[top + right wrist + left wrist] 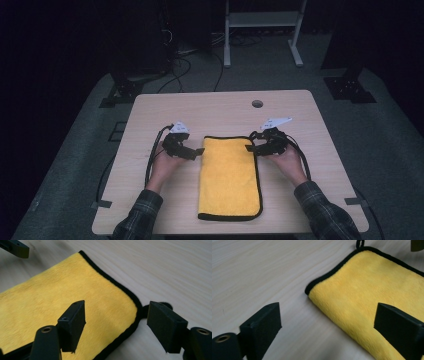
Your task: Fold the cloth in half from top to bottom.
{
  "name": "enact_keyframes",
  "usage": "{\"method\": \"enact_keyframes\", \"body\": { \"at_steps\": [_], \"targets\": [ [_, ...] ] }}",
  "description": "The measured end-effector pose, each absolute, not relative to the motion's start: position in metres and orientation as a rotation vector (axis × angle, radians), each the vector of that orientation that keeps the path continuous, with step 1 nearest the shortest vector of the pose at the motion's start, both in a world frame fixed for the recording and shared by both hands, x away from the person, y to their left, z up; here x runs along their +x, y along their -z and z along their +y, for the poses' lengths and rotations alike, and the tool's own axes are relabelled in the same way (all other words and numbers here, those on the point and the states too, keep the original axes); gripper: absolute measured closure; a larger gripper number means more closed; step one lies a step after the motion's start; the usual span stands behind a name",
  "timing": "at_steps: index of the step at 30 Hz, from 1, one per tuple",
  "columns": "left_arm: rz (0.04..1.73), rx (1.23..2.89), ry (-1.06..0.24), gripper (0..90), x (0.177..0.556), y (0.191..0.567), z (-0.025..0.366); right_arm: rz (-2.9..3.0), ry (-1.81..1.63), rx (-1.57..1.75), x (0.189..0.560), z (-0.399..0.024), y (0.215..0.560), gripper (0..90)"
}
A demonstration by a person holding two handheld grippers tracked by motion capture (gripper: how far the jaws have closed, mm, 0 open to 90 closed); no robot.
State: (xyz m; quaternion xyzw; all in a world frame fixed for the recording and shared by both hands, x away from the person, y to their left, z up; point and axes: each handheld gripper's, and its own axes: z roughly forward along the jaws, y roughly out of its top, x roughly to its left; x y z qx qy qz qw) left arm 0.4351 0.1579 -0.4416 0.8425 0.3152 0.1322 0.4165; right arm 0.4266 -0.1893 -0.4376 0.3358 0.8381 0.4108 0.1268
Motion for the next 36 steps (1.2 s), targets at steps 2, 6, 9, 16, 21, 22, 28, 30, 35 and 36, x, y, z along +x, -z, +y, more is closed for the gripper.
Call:
{"method": "enact_keyframes", "body": {
  "at_steps": [2,6,9,16,21,22,28,30,35,36],
  "targets": [
    [0.803,2.106,-0.327,10.4,0.443,0.443,0.154,2.44,-1.194,0.993,0.435,-0.187,0.44,29.8],
    [0.815,2.129,-0.302,13.8,0.458,0.451,0.144,2.454,-1.169,1.011,0.448,-0.18,0.452,29.8],
    [0.819,2.149,-0.303,14.1,0.465,0.458,0.138,2.463,-1.144,1.034,0.454,-0.176,0.462,29.2],
    [0.807,2.209,-0.313,21.0,0.475,0.467,0.131,2.461,-1.112,1.041,0.462,-0.171,0.477,25.2],
    [0.794,2.245,-0.31,26.1,0.477,0.471,0.133,2.468,-1.057,0.991,0.459,-0.164,0.478,25.2],
    [0.793,2.238,-0.294,29.0,0.477,0.473,0.133,2.469,-1.064,0.993,0.459,-0.164,0.478,26.2],
    [0.74,2.242,-0.254,44.7,0.476,0.471,0.134,2.506,-1.108,0.96,0.456,-0.164,0.478,44.5],
    [0.729,2.24,-0.235,52.5,0.475,0.471,0.134,2.519,-1.108,0.952,0.456,-0.163,0.477,48.6],
    [0.738,2.228,-0.161,69.9,0.475,0.471,0.134,2.567,-1.122,0.929,0.455,-0.16,0.475,67.1],
    [0.742,2.225,-0.147,73.0,0.474,0.471,0.134,2.572,-1.126,0.933,0.455,-0.16,0.474,69.0]
  ]
}}
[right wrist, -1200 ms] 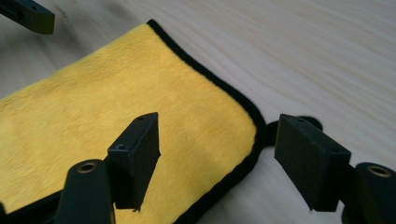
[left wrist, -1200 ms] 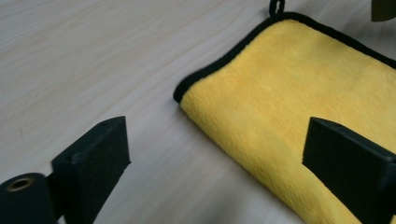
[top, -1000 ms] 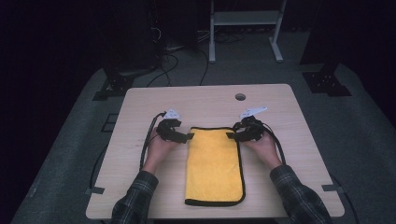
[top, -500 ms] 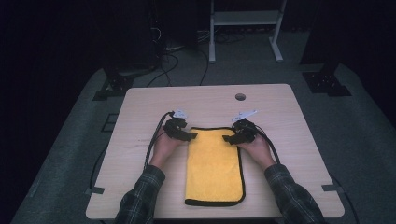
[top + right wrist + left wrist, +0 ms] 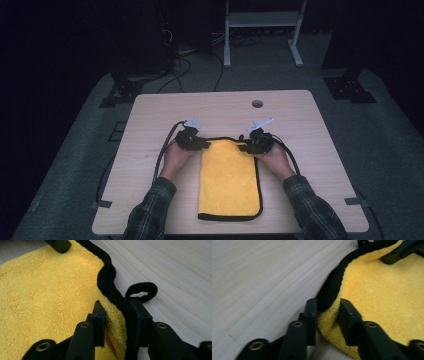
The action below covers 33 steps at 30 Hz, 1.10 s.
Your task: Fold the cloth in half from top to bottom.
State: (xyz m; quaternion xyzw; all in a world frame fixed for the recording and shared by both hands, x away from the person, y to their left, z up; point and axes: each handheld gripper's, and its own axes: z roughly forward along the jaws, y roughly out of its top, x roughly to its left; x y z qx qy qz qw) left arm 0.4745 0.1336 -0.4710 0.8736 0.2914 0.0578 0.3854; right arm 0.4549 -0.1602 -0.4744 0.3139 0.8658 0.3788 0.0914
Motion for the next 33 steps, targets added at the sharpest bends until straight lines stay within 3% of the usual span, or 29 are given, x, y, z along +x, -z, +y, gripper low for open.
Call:
{"method": "enact_keyframes", "body": {
  "at_steps": [7,16,25,33],
  "targets": [
    [0.779,2.221,-0.129,78.0,0.473,0.47,0.132,2.588,-1.18,0.972,0.456,-0.163,0.476,78.8],
    [0.76,2.189,-0.219,78.2,0.475,0.449,0.132,2.553,-1.152,0.976,0.466,-0.163,0.464,79.9],
    [0.683,2.133,-0.37,78.1,0.478,0.395,0.134,2.423,-1.264,0.928,0.475,-0.169,0.417,79.8],
    [0.597,2.135,-0.352,78.0,0.458,0.392,0.138,2.433,-1.358,0.879,0.459,-0.177,0.412,79.7]
  ]
}}
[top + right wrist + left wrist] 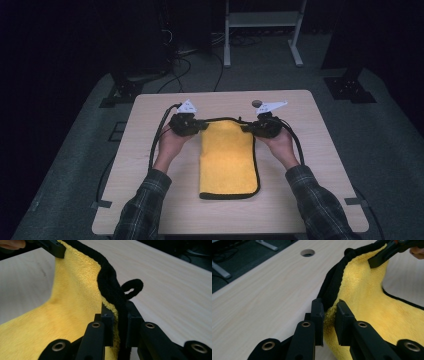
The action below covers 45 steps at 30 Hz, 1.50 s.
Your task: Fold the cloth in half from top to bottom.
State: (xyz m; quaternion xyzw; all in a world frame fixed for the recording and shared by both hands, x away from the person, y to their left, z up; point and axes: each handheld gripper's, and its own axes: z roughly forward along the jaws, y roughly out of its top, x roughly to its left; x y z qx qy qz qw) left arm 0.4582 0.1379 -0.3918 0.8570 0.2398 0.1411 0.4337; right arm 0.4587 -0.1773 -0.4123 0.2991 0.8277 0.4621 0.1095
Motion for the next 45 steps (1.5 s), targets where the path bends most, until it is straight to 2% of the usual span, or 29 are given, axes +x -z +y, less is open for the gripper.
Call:
{"method": "enact_keyframes", "body": {
  "at_steps": [15,29,36,40,43,45],
  "targets": [
    [0.511,2.146,-0.222,78.1,0.403,0.406,0.147,2.547,-1.402,0.754,0.41,-0.183,0.432,79.5],
    [0.53,2.13,-0.099,78.1,0.357,0.424,0.157,2.616,-1.376,0.662,0.366,-0.18,0.434,79.2],
    [0.535,2.188,-0.056,78.0,0.342,0.442,0.155,2.68,-1.312,0.647,0.349,-0.179,0.448,77.4],
    [0.552,2.225,-0.035,77.4,0.339,0.453,0.153,2.72,-1.266,0.658,0.345,-0.177,0.458,73.6],
    [0.552,2.248,-0.032,74.7,0.336,0.457,0.152,2.743,-1.246,0.673,0.344,-0.177,0.461,65.5],
    [0.547,2.234,-0.03,69.6,0.333,0.456,0.154,2.741,-1.256,0.696,0.341,-0.181,0.46,60.1]
  ]
}}
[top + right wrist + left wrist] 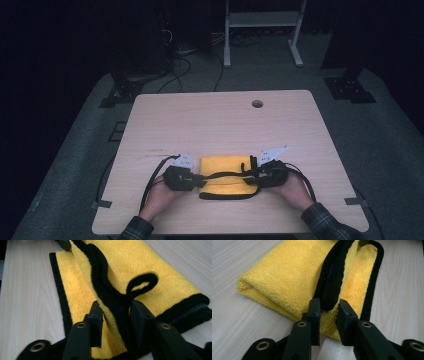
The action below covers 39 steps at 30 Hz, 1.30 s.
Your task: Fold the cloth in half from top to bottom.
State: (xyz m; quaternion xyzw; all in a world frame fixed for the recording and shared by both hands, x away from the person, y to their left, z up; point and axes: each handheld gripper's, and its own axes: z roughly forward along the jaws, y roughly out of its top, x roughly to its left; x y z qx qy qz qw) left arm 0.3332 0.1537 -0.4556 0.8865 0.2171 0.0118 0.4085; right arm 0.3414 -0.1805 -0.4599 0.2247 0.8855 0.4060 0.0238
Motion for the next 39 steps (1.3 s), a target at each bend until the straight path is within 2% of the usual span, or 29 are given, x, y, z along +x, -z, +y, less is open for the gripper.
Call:
{"method": "enact_keyframes", "body": {
  "at_steps": [4,8,15,23,30,33,39],
  "targets": [
    [0.545,2.183,-0.037,61.8,0.326,0.445,0.163,2.709,-1.297,0.717,0.333,-0.194,0.452,54.7],
    [0.539,2.142,-0.05,61.1,0.318,0.436,0.175,2.655,-1.352,0.75,0.322,-0.217,0.441,54.3],
    [0.564,2.103,-0.085,78.0,0.325,0.43,0.18,2.581,-1.392,0.799,0.318,-0.246,0.434,74.9],
    [0.555,2.122,-0.074,79.5,0.338,0.438,0.154,2.644,-1.395,0.724,0.329,-0.213,0.441,79.8],
    [0.513,2.219,0.003,79.5,0.326,0.455,0.139,2.761,-1.307,0.617,0.324,-0.181,0.455,79.8],
    [0.503,2.267,0.024,79.4,0.317,0.46,0.14,2.807,-1.243,0.577,0.318,-0.175,0.461,79.8],
    [0.512,2.258,0.039,77.3,0.312,0.464,0.141,2.817,-1.195,0.556,0.309,-0.175,0.466,78.7]
  ]
}}
